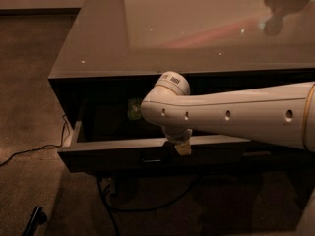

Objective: Open top drawer

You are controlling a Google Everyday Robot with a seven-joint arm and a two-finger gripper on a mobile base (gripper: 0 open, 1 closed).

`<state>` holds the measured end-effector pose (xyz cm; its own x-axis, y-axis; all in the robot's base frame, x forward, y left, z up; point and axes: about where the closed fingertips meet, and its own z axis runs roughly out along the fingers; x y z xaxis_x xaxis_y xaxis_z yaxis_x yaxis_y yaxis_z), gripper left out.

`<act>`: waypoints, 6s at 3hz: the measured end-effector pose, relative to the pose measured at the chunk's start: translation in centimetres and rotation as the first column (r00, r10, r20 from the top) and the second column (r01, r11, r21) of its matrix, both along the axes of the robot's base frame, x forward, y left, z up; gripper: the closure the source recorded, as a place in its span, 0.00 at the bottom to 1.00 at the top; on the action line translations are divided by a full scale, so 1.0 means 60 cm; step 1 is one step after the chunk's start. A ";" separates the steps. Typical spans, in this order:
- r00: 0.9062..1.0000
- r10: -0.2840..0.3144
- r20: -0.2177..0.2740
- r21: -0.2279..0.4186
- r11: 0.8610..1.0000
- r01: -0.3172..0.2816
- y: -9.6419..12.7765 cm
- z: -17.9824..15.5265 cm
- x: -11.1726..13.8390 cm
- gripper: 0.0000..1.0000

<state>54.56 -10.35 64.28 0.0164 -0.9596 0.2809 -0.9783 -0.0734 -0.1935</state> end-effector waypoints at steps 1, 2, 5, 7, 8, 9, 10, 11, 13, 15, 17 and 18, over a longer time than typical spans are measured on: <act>1.000 0.000 0.000 0.000 1.000 0.000 0.000 0.000 0.000 0.39; 1.000 0.000 0.000 0.000 1.000 0.000 0.000 0.000 0.000 0.16; 1.000 0.007 0.009 0.013 1.000 -0.007 -0.001 -0.005 -0.003 0.00; 1.000 -0.013 -0.002 -0.010 1.000 0.013 -0.021 -0.041 -0.069 0.42; 1.000 -0.015 -0.006 -0.011 1.000 0.015 -0.023 -0.037 -0.080 0.65; 1.000 -0.015 -0.006 -0.010 1.000 0.015 -0.023 -0.029 -0.081 0.88; 1.000 -0.016 -0.006 -0.009 1.000 0.016 -0.023 -0.027 -0.083 1.00; 1.000 -0.016 -0.006 -0.009 1.000 0.016 -0.023 -0.027 -0.083 0.81; 1.000 -0.016 -0.006 -0.009 1.000 0.016 -0.023 -0.027 -0.083 0.35; 1.000 -0.016 -0.006 -0.009 1.000 0.016 -0.023 -0.027 -0.083 0.00; 1.000 -0.010 -0.014 -0.034 0.999 0.009 -0.033 -0.037 -0.126 0.00; 1.000 -0.016 0.007 -0.075 0.997 0.017 -0.040 -0.035 -0.156 0.19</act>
Offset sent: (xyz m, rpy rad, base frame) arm 0.0000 0.0000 0.0000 0.0000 0.0000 0.0000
